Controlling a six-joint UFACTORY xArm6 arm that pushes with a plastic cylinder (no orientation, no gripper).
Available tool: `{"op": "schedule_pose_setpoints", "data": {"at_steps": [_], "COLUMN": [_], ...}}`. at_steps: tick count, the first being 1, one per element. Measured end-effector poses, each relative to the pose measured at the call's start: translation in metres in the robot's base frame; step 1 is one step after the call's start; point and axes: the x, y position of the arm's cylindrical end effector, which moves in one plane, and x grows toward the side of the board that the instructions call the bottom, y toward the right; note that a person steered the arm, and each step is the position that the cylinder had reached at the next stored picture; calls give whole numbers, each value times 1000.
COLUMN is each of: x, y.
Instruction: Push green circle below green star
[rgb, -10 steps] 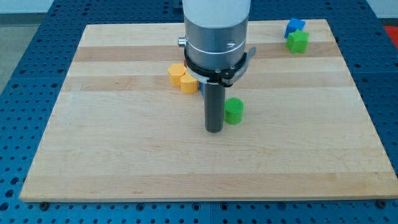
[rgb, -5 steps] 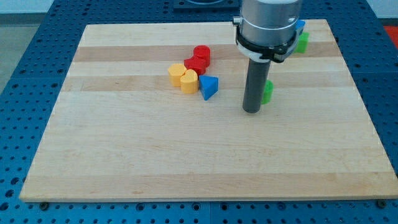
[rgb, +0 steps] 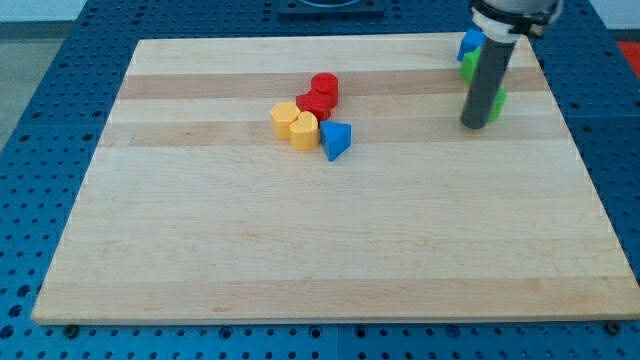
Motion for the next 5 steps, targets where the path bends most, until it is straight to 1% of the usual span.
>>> {"op": "schedule_pose_setpoints", "data": {"at_steps": [1,2,5], "x": [-1,-16,-63], "y": [25,32,32]}}
